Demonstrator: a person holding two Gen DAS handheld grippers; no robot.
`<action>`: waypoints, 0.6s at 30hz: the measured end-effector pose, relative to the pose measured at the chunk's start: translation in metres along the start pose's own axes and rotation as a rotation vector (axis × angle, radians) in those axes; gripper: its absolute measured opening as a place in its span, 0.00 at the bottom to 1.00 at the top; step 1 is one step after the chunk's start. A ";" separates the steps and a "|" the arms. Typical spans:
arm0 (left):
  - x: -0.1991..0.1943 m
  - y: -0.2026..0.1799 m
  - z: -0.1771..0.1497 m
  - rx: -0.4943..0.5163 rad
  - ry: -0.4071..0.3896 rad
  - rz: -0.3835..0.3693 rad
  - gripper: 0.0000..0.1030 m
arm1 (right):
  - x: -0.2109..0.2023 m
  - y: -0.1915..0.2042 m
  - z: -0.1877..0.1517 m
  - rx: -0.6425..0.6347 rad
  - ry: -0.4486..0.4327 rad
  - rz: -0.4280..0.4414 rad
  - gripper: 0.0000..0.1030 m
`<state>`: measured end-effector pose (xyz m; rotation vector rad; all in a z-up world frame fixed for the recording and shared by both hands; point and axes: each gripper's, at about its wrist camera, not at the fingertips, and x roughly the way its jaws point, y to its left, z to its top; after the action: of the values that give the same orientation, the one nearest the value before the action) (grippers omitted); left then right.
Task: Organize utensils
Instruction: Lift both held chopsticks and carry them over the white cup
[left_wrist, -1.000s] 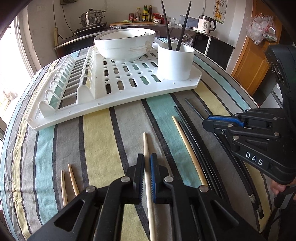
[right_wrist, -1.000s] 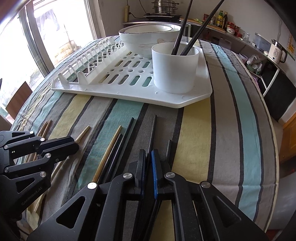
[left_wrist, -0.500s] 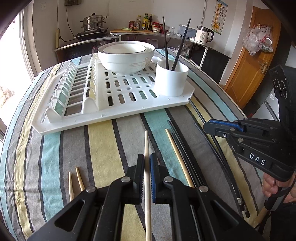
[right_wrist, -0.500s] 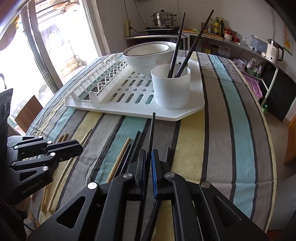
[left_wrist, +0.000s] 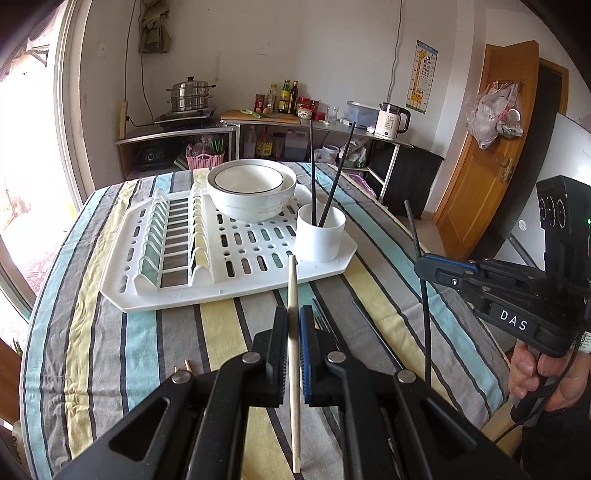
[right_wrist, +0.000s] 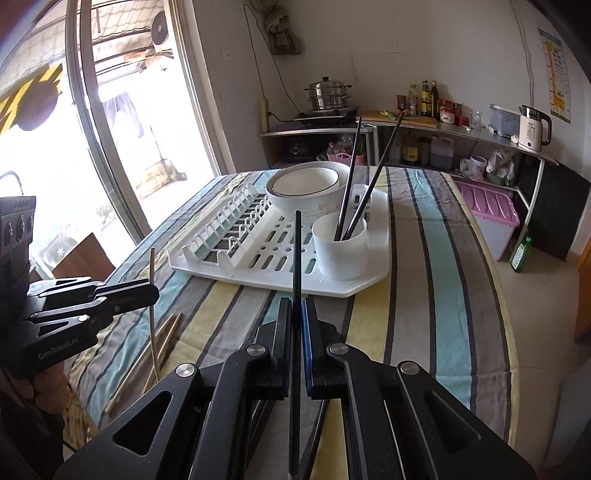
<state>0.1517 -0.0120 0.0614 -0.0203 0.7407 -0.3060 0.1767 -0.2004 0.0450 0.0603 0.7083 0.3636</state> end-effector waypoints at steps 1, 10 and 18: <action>-0.003 -0.001 0.001 0.002 -0.007 -0.001 0.07 | -0.005 0.001 0.000 -0.001 -0.012 0.002 0.05; -0.024 -0.008 0.005 0.011 -0.051 -0.014 0.07 | -0.032 0.004 0.004 -0.007 -0.082 0.006 0.05; -0.031 -0.009 0.010 0.013 -0.078 -0.020 0.06 | -0.039 0.001 0.009 0.002 -0.119 0.004 0.05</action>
<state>0.1345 -0.0130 0.0906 -0.0272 0.6615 -0.3274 0.1545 -0.2123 0.0767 0.0844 0.5910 0.3606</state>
